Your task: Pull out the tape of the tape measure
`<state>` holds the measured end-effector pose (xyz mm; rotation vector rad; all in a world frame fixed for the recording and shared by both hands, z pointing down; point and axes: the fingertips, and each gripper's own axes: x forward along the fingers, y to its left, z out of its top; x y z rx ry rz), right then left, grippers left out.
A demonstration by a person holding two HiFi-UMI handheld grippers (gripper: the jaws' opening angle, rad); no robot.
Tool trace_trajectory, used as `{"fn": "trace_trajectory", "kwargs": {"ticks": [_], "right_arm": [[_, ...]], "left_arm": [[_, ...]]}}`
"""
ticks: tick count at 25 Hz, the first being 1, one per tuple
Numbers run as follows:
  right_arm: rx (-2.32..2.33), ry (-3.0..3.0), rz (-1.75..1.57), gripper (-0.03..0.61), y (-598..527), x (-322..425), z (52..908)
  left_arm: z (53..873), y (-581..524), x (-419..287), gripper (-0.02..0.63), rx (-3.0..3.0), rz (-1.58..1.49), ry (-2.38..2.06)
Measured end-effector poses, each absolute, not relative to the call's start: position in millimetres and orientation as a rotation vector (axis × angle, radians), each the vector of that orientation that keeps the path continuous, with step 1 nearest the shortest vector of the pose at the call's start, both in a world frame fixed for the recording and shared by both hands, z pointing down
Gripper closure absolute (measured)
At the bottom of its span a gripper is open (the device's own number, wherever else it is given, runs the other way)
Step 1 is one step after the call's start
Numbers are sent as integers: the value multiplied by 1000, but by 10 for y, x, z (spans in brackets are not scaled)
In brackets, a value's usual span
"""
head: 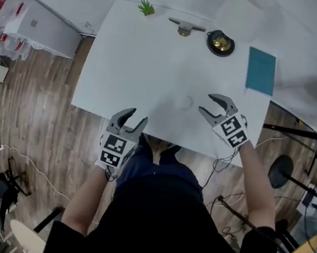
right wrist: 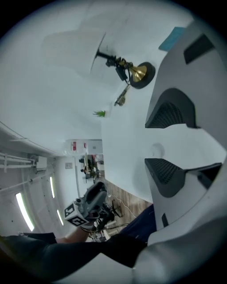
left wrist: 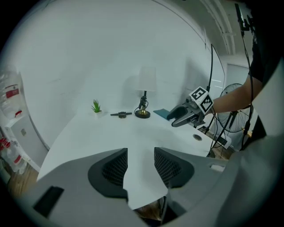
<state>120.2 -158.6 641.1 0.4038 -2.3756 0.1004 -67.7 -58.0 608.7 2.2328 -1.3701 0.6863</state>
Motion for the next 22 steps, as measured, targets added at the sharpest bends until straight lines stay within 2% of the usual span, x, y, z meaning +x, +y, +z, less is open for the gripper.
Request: {"fn": "trace_trajectory", "kwargs": {"ticks": [8,22], "right_arm": [[-153,-2087,-198,316,-1314,898,7179],[-418,-1958,-170,323,-1335,638,7570]], "left_arm": [[6251,-405,-990,433,2137,712,-1400],[6338,-327,-1146,437,2078,676,-1406]]}}
